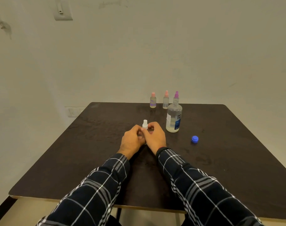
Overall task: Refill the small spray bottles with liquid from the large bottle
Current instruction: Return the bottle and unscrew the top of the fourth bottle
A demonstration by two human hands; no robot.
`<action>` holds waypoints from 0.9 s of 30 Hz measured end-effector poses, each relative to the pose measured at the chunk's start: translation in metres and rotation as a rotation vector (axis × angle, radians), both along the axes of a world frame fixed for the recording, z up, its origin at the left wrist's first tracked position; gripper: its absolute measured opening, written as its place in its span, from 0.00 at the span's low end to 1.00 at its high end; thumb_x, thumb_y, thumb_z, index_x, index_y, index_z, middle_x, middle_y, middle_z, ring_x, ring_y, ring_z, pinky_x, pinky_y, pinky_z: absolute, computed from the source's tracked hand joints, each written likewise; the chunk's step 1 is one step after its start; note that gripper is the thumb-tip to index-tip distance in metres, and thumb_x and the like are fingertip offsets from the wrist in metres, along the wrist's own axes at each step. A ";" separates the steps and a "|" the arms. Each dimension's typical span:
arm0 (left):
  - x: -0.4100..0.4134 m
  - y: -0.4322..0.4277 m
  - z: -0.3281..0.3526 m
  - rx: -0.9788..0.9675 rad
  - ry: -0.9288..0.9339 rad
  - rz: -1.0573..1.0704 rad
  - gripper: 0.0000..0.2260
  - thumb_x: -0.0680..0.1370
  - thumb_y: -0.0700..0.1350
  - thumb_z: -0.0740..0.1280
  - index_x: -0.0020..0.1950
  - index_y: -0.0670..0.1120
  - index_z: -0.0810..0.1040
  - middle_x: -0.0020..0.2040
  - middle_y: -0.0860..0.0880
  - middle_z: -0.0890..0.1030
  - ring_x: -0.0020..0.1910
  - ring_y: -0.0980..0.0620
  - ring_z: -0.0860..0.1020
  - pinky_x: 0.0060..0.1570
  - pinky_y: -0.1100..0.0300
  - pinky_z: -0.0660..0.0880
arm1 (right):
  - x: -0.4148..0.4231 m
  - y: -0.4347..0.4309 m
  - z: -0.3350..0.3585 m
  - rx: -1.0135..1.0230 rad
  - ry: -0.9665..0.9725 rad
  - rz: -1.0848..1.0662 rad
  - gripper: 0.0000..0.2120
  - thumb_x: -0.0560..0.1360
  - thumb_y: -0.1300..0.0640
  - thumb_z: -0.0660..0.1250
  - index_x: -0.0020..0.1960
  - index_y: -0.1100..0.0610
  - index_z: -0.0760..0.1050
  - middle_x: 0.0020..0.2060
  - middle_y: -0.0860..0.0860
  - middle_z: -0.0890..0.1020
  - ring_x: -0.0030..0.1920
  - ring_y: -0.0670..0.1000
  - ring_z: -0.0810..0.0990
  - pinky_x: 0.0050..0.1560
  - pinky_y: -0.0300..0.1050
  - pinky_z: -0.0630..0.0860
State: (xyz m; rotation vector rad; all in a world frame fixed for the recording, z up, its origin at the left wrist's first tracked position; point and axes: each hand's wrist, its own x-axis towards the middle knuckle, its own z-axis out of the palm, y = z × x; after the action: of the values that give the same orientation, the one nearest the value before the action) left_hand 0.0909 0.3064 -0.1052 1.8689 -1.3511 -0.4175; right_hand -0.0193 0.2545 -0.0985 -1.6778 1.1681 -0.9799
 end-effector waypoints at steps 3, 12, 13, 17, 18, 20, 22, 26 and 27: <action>-0.001 -0.002 0.000 0.004 -0.003 0.002 0.08 0.77 0.48 0.72 0.54 0.51 0.77 0.46 0.54 0.82 0.46 0.57 0.81 0.52 0.56 0.79 | -0.001 0.005 0.000 -0.001 -0.022 0.056 0.16 0.81 0.54 0.63 0.68 0.50 0.73 0.62 0.49 0.75 0.58 0.44 0.75 0.61 0.40 0.71; -0.001 0.001 0.003 0.005 -0.022 -0.010 0.07 0.77 0.49 0.71 0.52 0.51 0.76 0.45 0.54 0.82 0.44 0.56 0.81 0.52 0.53 0.80 | 0.004 0.002 0.005 -0.105 -0.017 -0.040 0.10 0.77 0.52 0.69 0.57 0.48 0.74 0.55 0.46 0.78 0.53 0.45 0.78 0.58 0.44 0.77; -0.001 0.001 0.003 0.010 -0.007 -0.015 0.09 0.76 0.49 0.72 0.53 0.51 0.76 0.45 0.55 0.82 0.44 0.56 0.81 0.53 0.53 0.80 | 0.003 0.002 0.009 -0.168 -0.029 -0.041 0.10 0.78 0.54 0.68 0.59 0.50 0.75 0.57 0.47 0.76 0.54 0.45 0.76 0.58 0.41 0.75; -0.001 0.000 0.001 0.019 0.012 0.007 0.13 0.72 0.50 0.77 0.52 0.53 0.77 0.44 0.56 0.83 0.42 0.58 0.82 0.52 0.56 0.79 | 0.003 0.000 0.026 -0.285 -0.239 -0.117 0.13 0.81 0.47 0.64 0.59 0.53 0.77 0.54 0.49 0.76 0.50 0.43 0.76 0.51 0.37 0.74; -0.001 -0.001 0.000 0.018 0.024 0.018 0.13 0.72 0.50 0.77 0.51 0.54 0.77 0.44 0.56 0.83 0.42 0.59 0.82 0.52 0.57 0.79 | 0.001 0.000 0.031 -0.274 -0.317 -0.157 0.16 0.81 0.42 0.61 0.58 0.53 0.77 0.51 0.49 0.78 0.49 0.43 0.77 0.48 0.36 0.75; -0.001 -0.001 0.001 0.021 0.029 0.025 0.13 0.72 0.49 0.77 0.51 0.53 0.77 0.45 0.55 0.82 0.42 0.58 0.82 0.51 0.57 0.79 | -0.006 0.000 0.042 -0.214 -0.460 -0.244 0.20 0.80 0.38 0.59 0.59 0.52 0.77 0.49 0.47 0.81 0.50 0.42 0.79 0.46 0.31 0.75; -0.002 -0.003 0.003 0.030 0.014 0.023 0.12 0.73 0.48 0.77 0.52 0.52 0.76 0.45 0.54 0.81 0.42 0.56 0.82 0.51 0.57 0.79 | -0.018 -0.001 0.050 -0.185 -0.515 -0.313 0.19 0.80 0.40 0.60 0.61 0.52 0.77 0.49 0.44 0.82 0.51 0.38 0.79 0.44 0.25 0.73; -0.004 -0.009 0.006 0.048 -0.007 0.050 0.12 0.75 0.48 0.76 0.53 0.52 0.75 0.46 0.54 0.80 0.44 0.55 0.81 0.53 0.54 0.80 | -0.036 -0.005 0.039 -0.134 -0.349 -0.270 0.11 0.82 0.47 0.62 0.60 0.50 0.77 0.46 0.42 0.80 0.48 0.39 0.78 0.46 0.29 0.73; -0.004 -0.011 0.006 0.048 -0.012 0.058 0.12 0.74 0.48 0.76 0.53 0.52 0.75 0.46 0.54 0.80 0.45 0.55 0.81 0.54 0.53 0.80 | -0.041 -0.007 0.031 -0.135 -0.229 -0.251 0.11 0.82 0.49 0.63 0.60 0.51 0.77 0.47 0.43 0.80 0.48 0.41 0.78 0.49 0.34 0.74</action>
State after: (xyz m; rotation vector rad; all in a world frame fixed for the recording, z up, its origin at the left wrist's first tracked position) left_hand 0.0865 0.2951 -0.0987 1.9475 -1.3019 -0.4136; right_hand -0.0601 0.2480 -0.0672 -1.4972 1.1979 -1.3957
